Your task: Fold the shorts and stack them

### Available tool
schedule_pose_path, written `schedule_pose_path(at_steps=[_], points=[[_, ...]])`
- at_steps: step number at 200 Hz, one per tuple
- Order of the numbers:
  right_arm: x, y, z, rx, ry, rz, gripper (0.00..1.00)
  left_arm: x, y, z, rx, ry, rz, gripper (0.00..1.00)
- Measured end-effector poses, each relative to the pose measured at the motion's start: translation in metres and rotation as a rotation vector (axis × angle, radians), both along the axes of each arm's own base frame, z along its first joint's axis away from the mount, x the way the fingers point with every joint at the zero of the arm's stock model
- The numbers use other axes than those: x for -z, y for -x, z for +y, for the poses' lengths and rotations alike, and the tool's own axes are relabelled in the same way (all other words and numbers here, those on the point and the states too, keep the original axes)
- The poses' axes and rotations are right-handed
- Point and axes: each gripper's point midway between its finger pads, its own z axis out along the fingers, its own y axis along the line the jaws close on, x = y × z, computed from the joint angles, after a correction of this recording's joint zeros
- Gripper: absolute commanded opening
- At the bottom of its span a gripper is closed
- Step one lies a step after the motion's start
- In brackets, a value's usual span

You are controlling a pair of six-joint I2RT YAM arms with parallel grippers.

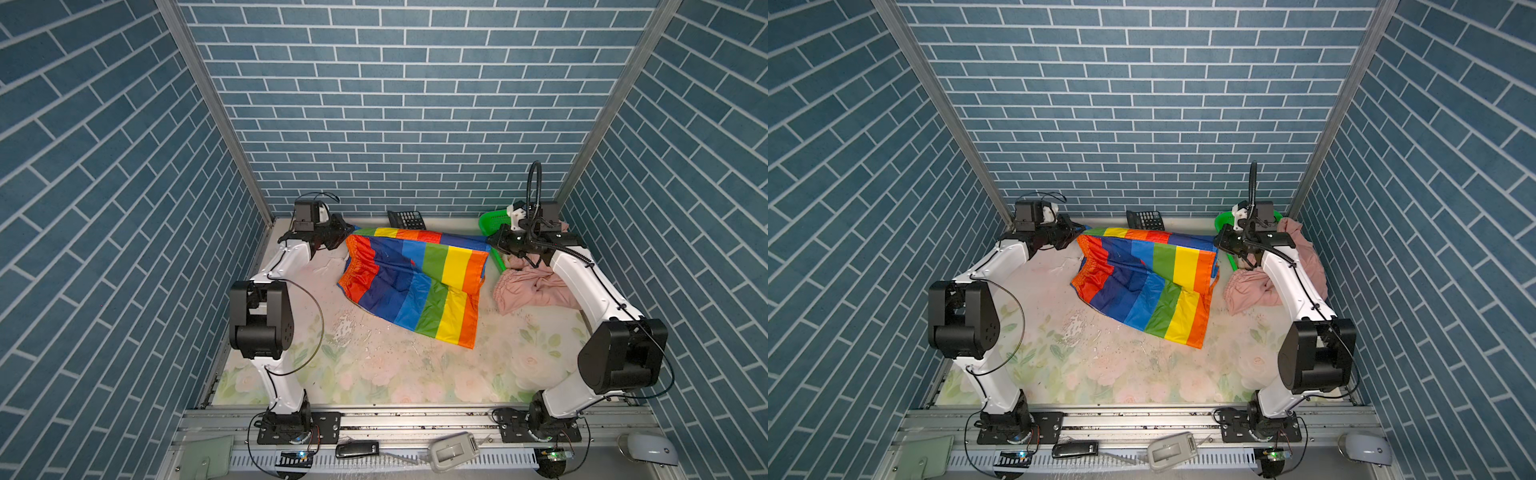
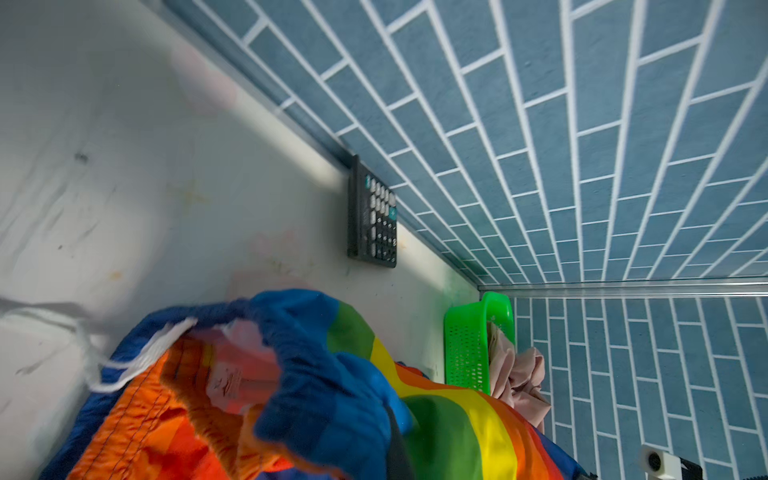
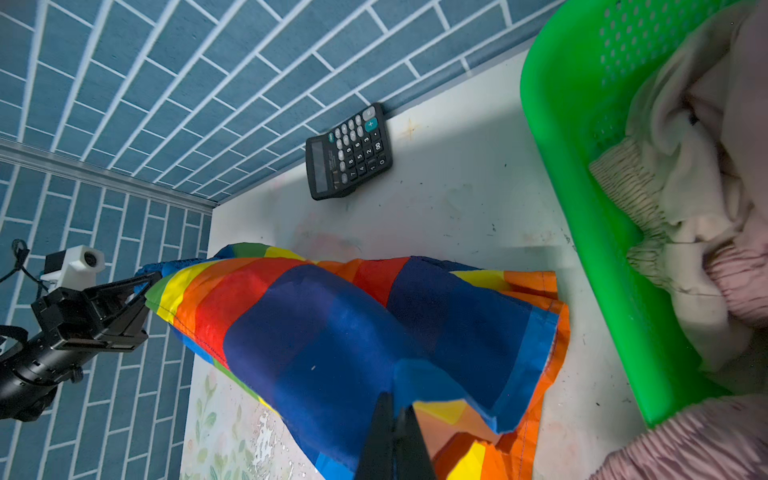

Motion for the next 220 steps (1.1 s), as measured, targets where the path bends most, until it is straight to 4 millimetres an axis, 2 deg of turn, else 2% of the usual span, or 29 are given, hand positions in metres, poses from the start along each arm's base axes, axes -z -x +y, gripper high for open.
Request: schedule_pose_path(at_steps=[21, 37, 47, 61, 91, 105, 118, 166, 185, 198, 220], points=[[-0.004, 0.016, -0.001, -0.013, 0.006, -0.024, 0.00, -0.007, -0.003, -0.001, 0.013, -0.007, -0.045, 0.01], [0.011, 0.044, 0.002, -0.034, 0.001, -0.009, 0.00, 0.005, 0.003, -0.002, 0.024, -0.013, -0.041, 0.03], [0.030, 0.065, 0.006, -0.052, -0.002, 0.026, 0.00, 0.021, 0.013, -0.001, 0.031, -0.022, -0.016, 0.03], [0.067, 0.098, 0.016, -0.087, 0.004, 0.101, 0.00, 0.052, 0.031, 0.005, 0.029, -0.034, 0.048, 0.05], [0.150, 0.170, 0.040, -0.178, 0.021, 0.301, 0.00, 0.120, 0.078, 0.035, -0.027, -0.030, 0.220, 0.07], [0.175, 0.191, 0.041, -0.182, 0.020, 0.362, 0.00, 0.139, 0.097, 0.040, -0.039, -0.025, 0.280, 0.09], [0.187, 0.200, 0.038, -0.168, 0.016, 0.386, 0.00, 0.147, 0.106, 0.040, -0.040, -0.024, 0.307, 0.09], [0.194, 0.202, 0.035, -0.140, 0.001, 0.365, 0.00, 0.155, 0.115, 0.042, -0.057, -0.027, 0.308, 0.13], [0.190, 0.201, 0.033, -0.130, 0.014, 0.359, 0.00, 0.155, 0.121, 0.044, -0.070, -0.025, 0.312, 0.14], [0.178, 0.197, 0.032, -0.126, 0.027, 0.344, 0.00, 0.151, 0.121, 0.045, -0.077, -0.017, 0.307, 0.14], [0.137, 0.172, 0.031, -0.122, 0.067, 0.252, 0.00, 0.142, 0.114, 0.046, -0.090, -0.006, 0.284, 0.18]])
